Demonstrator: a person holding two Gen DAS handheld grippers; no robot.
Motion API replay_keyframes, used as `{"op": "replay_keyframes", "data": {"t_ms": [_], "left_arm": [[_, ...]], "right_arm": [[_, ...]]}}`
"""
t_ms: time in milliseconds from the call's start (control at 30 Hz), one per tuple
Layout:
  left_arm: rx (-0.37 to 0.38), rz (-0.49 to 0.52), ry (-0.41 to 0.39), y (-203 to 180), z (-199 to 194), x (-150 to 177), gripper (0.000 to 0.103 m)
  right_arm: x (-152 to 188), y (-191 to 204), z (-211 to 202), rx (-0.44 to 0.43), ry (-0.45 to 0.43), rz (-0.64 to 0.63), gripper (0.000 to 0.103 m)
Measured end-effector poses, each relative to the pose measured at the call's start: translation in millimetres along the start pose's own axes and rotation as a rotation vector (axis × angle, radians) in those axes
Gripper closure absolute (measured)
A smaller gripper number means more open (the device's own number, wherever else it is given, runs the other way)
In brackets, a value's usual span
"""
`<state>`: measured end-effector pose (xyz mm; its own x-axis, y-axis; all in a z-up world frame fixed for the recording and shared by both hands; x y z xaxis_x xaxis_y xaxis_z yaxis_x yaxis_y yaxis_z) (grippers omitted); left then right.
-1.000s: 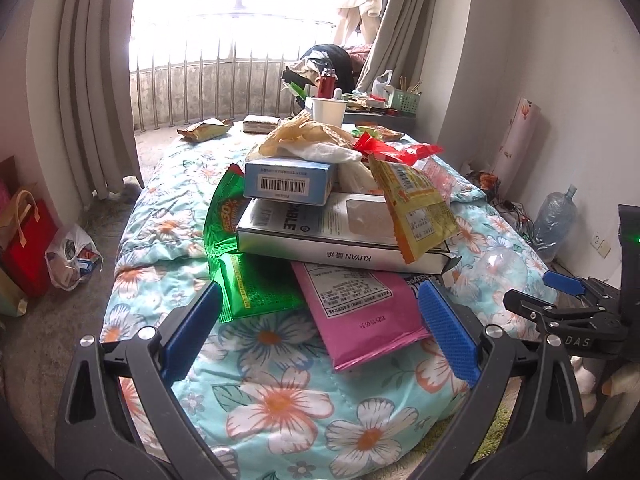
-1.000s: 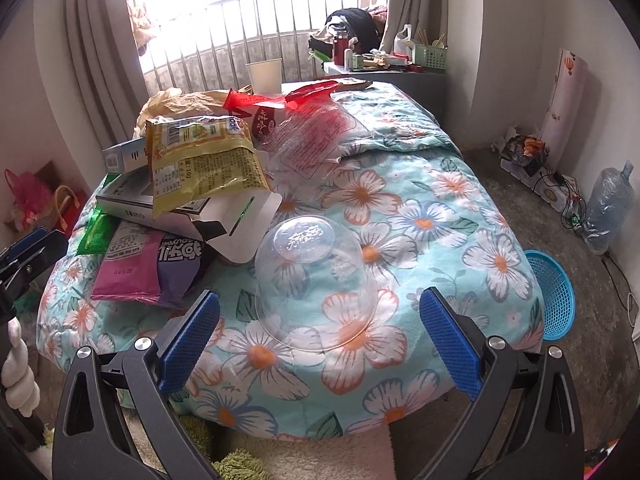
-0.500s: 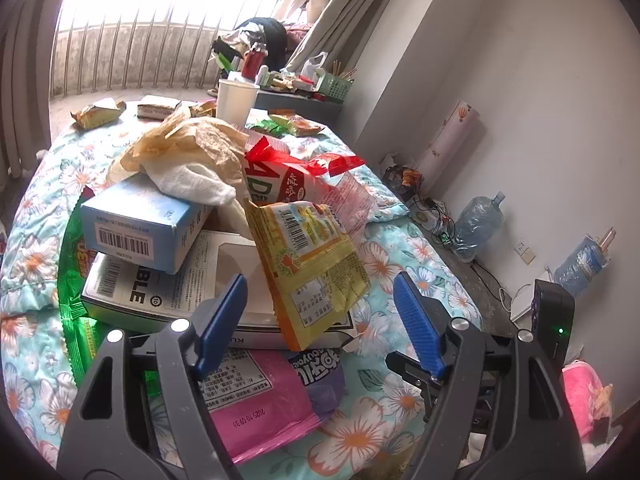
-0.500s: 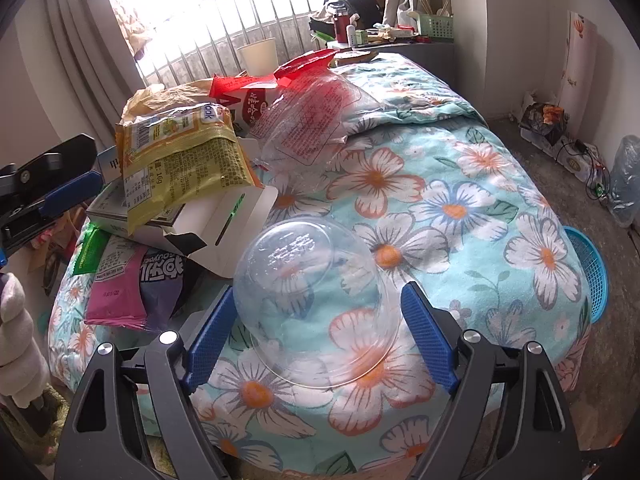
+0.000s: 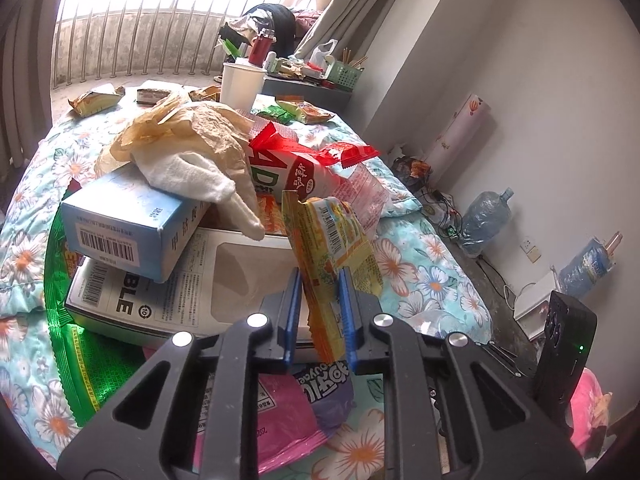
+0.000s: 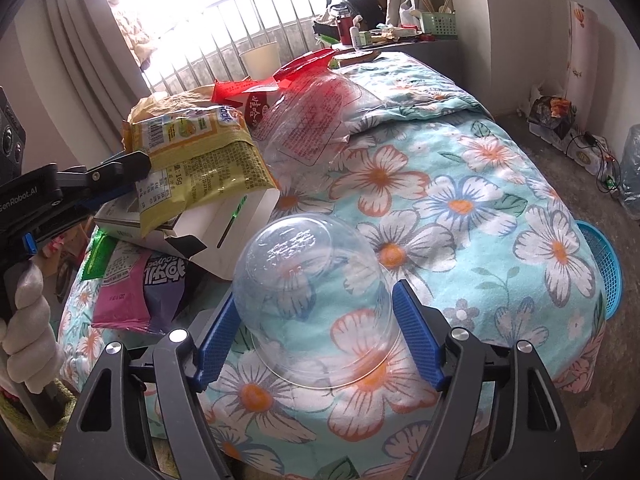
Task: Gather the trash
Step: 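Carry the yellow bag and clear bowl over the blue wastebasket with both tools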
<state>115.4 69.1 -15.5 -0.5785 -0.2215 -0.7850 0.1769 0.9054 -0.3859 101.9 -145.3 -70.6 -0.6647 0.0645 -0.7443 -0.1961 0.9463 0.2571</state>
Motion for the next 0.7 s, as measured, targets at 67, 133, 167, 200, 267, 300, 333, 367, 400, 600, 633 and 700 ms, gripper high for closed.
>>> {"op": "replay_keyframes", "data": {"t_ms": [67, 133, 167, 200, 267, 300, 333, 367, 400, 600, 633, 700], "left_arm": [[-0.005, 0.018, -0.016, -3, -5, -1, 0.090], [-0.004, 0.023, -0.026, -6, -9, -3, 0.091], [-0.002, 0.023, -0.032, -7, -12, -3, 0.091], [-0.003, 0.024, -0.039, -8, -15, -4, 0.092], [0.003, 0.029, -0.052, -13, -21, -6, 0.092], [0.006, 0.034, -0.061, -15, -24, -7, 0.092], [0.010, 0.041, -0.068, -18, -27, -8, 0.092], [0.017, 0.049, -0.075, -22, -30, -9, 0.092], [0.024, 0.057, -0.083, -25, -34, -10, 0.092], [0.068, 0.109, -0.135, -53, -50, -19, 0.092], [0.077, 0.115, -0.142, -58, -52, -21, 0.092], [0.095, 0.134, -0.153, -69, -52, -24, 0.092]], "right_arm": [[0, -1, -3, 0.003, -0.009, 0.000, 0.030], [0, -3, -7, 0.004, -0.016, -0.001, 0.030], [0, -3, -9, 0.004, -0.021, -0.001, 0.030], [0, -4, -11, 0.004, -0.026, -0.001, 0.030], [-1, -7, -16, 0.005, -0.038, 0.002, 0.030], [-1, -8, -18, 0.006, -0.044, 0.004, 0.030], [-2, -9, -20, 0.007, -0.050, 0.007, 0.030], [-3, -10, -23, 0.007, -0.057, 0.010, 0.030], [-4, -12, -25, 0.008, -0.064, 0.013, 0.030], [-8, -23, -45, 0.015, -0.119, 0.039, 0.030], [-9, -25, -49, 0.019, -0.129, 0.043, 0.030], [-11, -31, -58, 0.027, -0.152, 0.054, 0.030]]}}
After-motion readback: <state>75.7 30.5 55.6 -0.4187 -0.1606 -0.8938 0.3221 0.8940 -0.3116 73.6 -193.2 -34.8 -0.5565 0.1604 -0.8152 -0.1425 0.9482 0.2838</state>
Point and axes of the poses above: each gripper's, at about its wrist camera, not at the fingertips, and z roughly the way its jaws point, y to its left, x to its underside, the point moved 2 cm from there along z, roughly the way its jaws point, and after that the axes turned 11 degrees about -y, right-handed, at the moved point
